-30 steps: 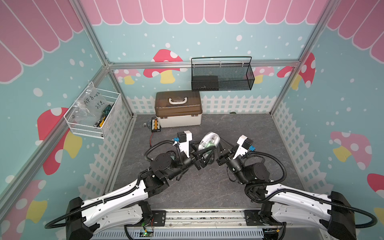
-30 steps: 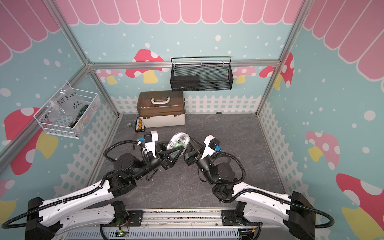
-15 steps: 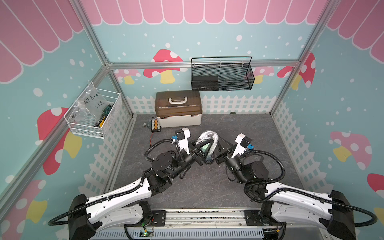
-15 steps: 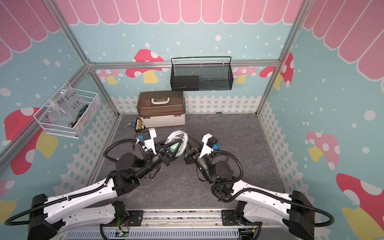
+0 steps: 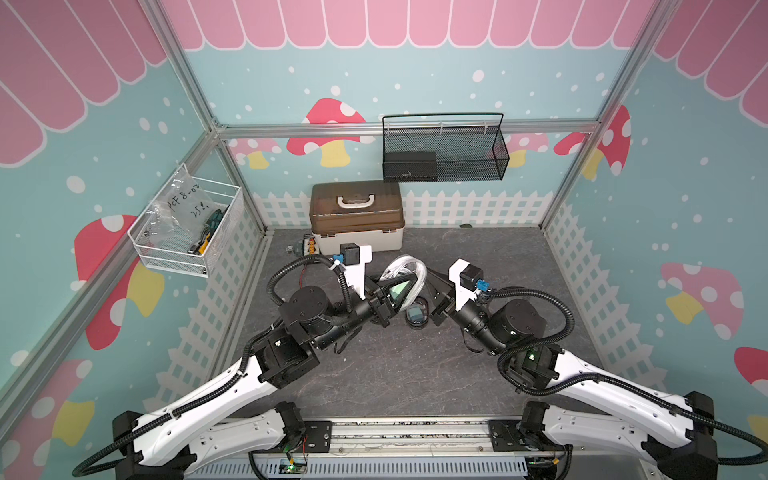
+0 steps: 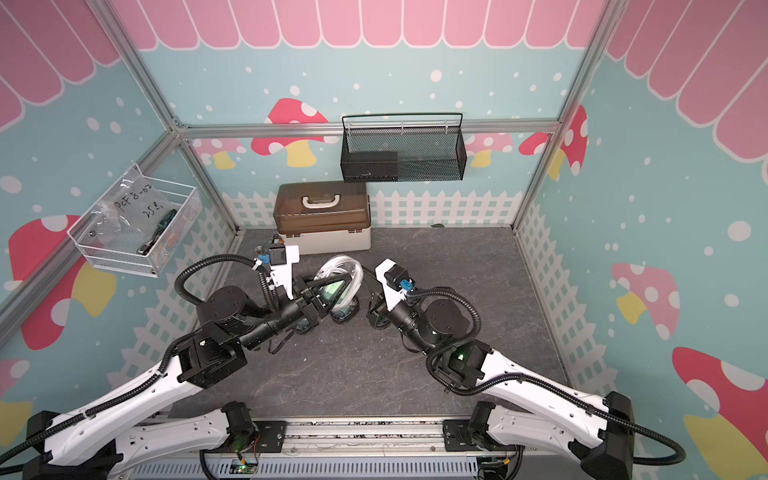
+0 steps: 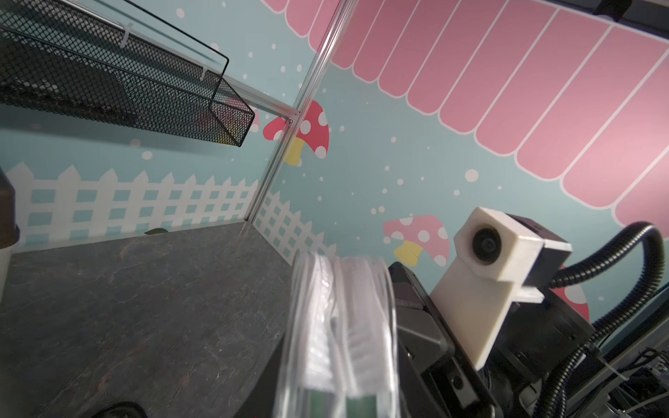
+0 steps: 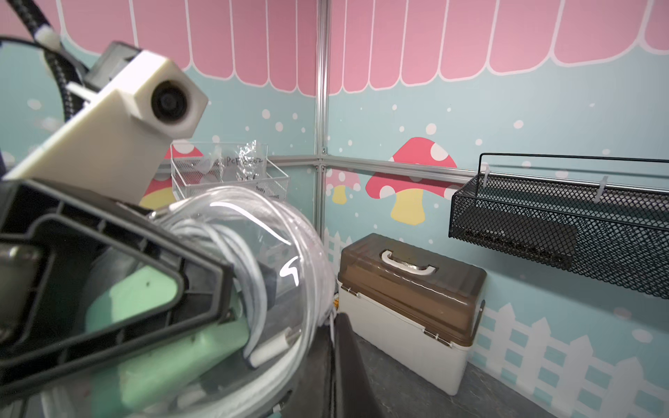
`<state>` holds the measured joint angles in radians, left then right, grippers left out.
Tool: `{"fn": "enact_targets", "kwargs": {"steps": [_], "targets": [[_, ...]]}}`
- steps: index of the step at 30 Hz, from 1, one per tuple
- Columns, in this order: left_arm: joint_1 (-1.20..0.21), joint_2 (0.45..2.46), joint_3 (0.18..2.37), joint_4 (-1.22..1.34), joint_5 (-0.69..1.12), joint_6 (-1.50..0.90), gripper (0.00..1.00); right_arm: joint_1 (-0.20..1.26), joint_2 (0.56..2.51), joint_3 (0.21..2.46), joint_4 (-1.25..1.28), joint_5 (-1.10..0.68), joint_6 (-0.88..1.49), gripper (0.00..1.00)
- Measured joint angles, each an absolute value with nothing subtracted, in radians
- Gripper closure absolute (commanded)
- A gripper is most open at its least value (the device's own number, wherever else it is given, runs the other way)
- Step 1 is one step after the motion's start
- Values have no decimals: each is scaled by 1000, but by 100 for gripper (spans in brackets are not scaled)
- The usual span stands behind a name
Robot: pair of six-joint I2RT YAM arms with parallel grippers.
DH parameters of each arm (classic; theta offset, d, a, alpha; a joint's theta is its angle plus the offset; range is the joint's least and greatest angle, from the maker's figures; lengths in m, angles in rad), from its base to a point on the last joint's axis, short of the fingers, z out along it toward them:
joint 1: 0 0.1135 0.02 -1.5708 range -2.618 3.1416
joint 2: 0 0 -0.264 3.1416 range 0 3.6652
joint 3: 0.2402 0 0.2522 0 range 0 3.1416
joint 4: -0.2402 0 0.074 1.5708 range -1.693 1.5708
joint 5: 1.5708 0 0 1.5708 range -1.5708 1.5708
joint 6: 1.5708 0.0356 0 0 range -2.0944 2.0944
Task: Pack away charging kits
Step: Zip the zipper on the storage bag.
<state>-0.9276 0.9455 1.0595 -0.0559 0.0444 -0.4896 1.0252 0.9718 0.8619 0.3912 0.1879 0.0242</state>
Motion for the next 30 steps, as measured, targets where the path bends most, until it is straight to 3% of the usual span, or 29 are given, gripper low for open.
{"fn": "enact_targets", "kwargs": {"steps": [11,30], "targets": [[-853,1006,1202,-406,165,-447,100,1000,966,900,140,150,-175,100],[-845,1181,1303,-616,245,-409,100,914,953,885,27,122,-308,100]]}}
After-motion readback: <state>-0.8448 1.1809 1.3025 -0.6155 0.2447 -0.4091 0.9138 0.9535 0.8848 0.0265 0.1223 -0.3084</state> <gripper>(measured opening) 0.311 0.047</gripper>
